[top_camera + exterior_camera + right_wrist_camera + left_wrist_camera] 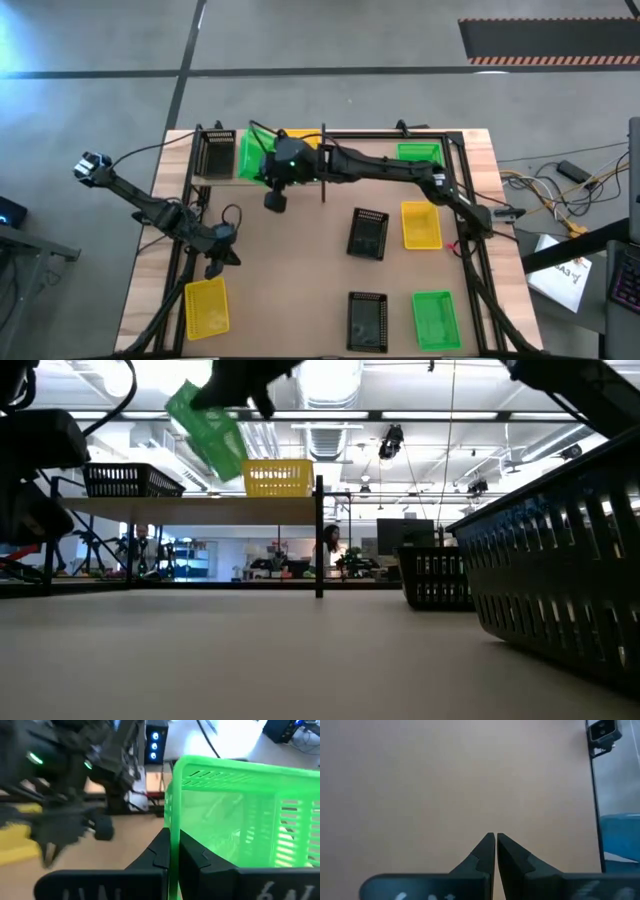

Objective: Stack baskets on shelf by color
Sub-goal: Put the middle left green bin on the shelf

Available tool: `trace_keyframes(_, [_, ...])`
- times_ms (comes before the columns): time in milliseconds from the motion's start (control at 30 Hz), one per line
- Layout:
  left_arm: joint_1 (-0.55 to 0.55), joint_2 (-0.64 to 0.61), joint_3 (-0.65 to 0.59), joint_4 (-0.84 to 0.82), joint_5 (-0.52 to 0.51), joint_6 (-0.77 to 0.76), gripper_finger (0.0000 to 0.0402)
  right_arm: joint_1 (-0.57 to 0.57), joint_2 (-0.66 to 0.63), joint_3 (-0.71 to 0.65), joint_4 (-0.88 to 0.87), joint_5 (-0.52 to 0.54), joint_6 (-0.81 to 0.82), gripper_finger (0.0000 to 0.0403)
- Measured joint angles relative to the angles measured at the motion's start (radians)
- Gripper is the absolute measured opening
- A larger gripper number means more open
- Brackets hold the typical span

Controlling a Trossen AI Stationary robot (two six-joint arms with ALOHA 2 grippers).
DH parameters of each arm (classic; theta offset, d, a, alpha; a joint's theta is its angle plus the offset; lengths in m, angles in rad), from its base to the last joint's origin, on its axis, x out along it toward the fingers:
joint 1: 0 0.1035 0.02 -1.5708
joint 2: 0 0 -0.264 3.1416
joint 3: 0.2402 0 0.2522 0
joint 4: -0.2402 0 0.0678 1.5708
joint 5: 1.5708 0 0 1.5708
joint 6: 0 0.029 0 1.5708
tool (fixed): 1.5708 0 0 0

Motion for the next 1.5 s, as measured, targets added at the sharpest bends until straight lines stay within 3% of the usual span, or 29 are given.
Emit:
trace_keyframes(600, [0.000,0.000,-0.001,0.019,-0.008,-0.027,0.0001,-0.026,0.090,0.000,0.001,0.024,-0.139,0.0008])
trace_keyframes(1067, [0.000,0.005,-0.002,0.037,-0.013,-0.023,0.0001,-0.026,0.130,0.000,0.071,0.111,-0.207,0.0010])
trace_keyframes(1500, [0.000,0.005,-0.002,0.037,-0.016,-0.021,0.0001,-0.028,0.140,0.000,0.100,0.153,-0.234,0.0091])
